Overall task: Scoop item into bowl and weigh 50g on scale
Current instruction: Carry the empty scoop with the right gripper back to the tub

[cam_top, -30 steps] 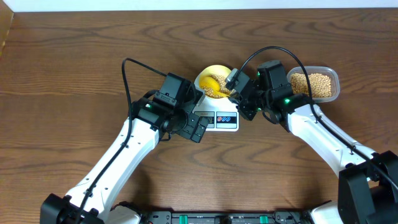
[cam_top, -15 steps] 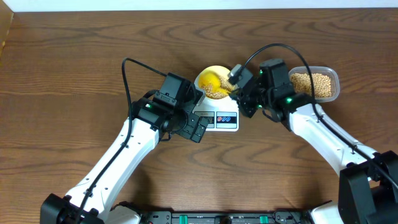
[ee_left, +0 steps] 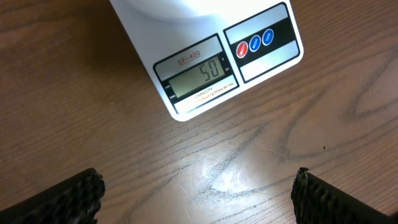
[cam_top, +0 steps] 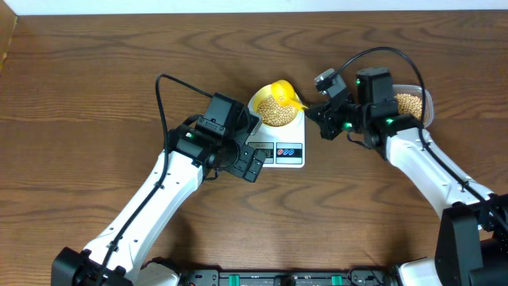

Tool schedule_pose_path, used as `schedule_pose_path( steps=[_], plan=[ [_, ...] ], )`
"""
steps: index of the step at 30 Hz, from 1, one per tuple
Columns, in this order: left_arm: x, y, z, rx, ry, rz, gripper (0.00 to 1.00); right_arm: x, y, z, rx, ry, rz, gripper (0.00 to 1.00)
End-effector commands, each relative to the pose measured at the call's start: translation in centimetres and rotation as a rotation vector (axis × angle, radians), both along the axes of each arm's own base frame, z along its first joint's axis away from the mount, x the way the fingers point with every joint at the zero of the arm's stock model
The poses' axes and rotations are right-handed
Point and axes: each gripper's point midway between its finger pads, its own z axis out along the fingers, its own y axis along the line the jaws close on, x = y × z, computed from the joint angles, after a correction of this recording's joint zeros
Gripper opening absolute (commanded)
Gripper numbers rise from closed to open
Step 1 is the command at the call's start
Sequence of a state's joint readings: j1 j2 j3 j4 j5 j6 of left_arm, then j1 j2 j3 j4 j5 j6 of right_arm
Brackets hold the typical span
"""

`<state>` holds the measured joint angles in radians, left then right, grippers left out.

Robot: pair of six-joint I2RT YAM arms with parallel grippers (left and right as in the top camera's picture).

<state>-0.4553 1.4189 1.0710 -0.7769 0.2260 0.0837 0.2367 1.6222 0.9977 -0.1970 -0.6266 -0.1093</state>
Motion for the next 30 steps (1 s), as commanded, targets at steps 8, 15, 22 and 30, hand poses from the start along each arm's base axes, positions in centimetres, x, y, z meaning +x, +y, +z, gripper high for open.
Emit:
schedule_pose_path(
  steps=[8,15,22,30],
  plan=[
    [-0.1,0.2,-0.5,0.017,0.005,-0.009,0.98,-0.4,0.2,2.7,0.195,0.049,0.043,0.01],
    [-0.1,0.2,-0.5,0.017,0.005,-0.009,0.98,1.2,-1.8,5.5,0.266,-0.002,-0.028,0.01],
    [-0.1,0.2,-0.5,0.017,0.005,-0.009,0.98,1.7,-4.1,7.8,0.272,-0.068,-0.076,0.01],
    [-0.1,0.2,-0.5,0.017,0.005,-0.009,0.98,2.1,-6.9,10.0,0.294,-0.102,-0.159,0.01]
  ],
)
